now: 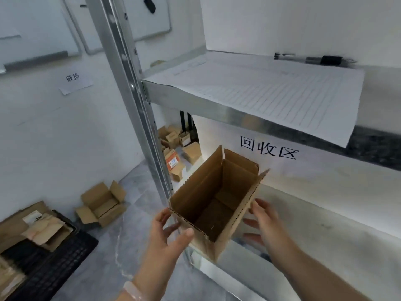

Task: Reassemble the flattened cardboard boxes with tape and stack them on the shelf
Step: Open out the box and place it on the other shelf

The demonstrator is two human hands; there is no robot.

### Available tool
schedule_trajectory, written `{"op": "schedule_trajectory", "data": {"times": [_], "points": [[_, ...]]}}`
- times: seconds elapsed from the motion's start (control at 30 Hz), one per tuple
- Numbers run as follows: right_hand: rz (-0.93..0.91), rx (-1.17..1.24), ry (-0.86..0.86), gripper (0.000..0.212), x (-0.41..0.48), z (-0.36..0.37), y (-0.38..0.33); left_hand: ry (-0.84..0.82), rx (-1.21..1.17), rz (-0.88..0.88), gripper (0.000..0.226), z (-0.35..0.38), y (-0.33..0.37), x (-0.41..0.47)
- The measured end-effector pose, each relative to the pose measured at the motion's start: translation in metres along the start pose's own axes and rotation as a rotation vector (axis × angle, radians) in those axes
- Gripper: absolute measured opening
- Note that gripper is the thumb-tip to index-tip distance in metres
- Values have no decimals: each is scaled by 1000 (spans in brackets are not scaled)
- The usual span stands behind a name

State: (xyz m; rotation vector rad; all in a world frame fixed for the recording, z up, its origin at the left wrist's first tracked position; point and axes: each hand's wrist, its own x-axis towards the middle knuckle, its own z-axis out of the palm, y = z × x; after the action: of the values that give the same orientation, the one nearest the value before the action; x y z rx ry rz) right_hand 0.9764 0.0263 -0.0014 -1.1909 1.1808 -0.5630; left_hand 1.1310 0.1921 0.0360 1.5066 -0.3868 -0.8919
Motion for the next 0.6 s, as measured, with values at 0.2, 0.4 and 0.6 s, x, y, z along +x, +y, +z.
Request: {"op": "schedule_trajectory", "data": {"times": [0.2,0.4,0.6], "points": [[31,202,-58,37,11,44,-2,-198,296,135,88,-24,8,34],[5,3,-80,43,21,70,-5,-325,303,166,61,-30,19,62],[-147,-210,10,56,-17,58,-14,-292,515,326,75,-37,34,73]]}}
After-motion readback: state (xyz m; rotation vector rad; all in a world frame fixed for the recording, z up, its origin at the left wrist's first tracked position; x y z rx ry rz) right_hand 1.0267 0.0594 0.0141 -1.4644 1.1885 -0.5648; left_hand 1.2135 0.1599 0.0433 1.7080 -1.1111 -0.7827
